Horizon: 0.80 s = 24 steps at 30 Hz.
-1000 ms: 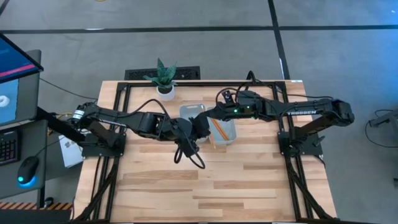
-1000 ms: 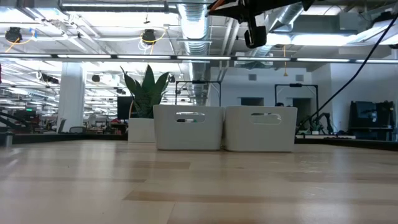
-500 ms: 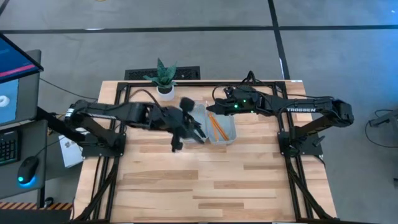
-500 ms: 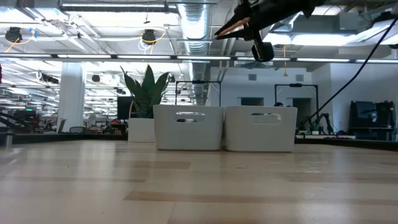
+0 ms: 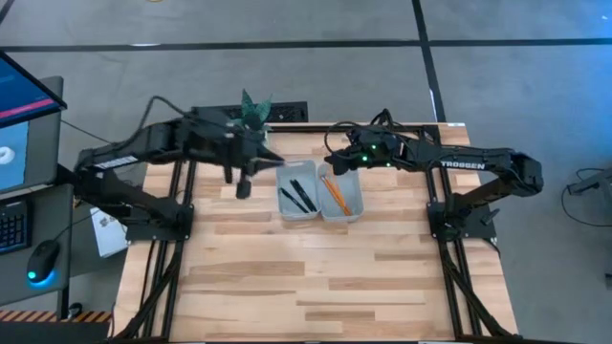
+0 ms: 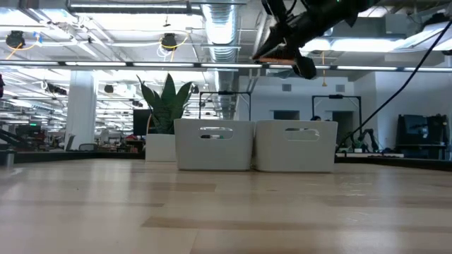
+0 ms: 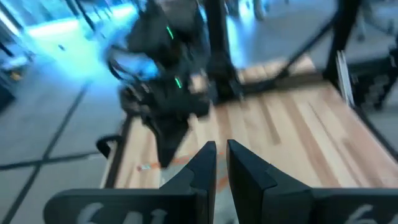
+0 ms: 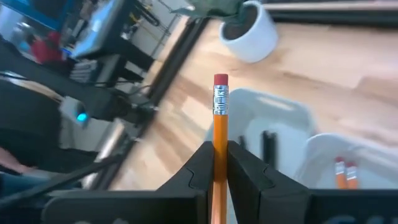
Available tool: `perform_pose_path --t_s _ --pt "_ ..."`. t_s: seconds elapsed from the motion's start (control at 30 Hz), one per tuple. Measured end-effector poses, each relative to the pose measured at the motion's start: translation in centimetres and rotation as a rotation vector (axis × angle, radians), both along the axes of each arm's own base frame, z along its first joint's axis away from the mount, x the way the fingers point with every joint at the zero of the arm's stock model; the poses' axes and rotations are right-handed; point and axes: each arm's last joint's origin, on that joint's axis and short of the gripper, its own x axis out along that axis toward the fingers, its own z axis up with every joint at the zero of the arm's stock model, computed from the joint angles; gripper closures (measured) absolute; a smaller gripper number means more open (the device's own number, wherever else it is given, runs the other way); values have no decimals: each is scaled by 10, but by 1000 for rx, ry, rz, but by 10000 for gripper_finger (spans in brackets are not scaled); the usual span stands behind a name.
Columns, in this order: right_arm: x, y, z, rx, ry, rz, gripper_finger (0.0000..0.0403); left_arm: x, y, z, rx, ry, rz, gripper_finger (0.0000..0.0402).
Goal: Sort pens & pencils
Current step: Put the orange pencil into the right gray bin
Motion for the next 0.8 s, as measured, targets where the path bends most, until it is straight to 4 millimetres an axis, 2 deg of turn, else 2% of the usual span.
perform_pose_path --t_s 0.07,0.17,0.27,0.5,0.7,0.8 --pt "-2 -4 -1 -41 26 5 344 -8 5 5 -14 -70 31 372" --pt "-5 -11 -3 -94 58 15 344 -21 13 1 -36 -151 93 372" --pt "-7 -15 -3 -157 78 38 344 -34 19 -13 -77 -206 151 372" --pt "-6 -23 -7 -248 120 73 344 -50 23 -67 -165 -302 236 372" --pt "8 -27 -34 -228 212 102 344 -64 20 -109 -225 -383 267 372" --pt "17 -26 -50 -235 257 137 344 -71 20 -123 -238 -387 314 372"
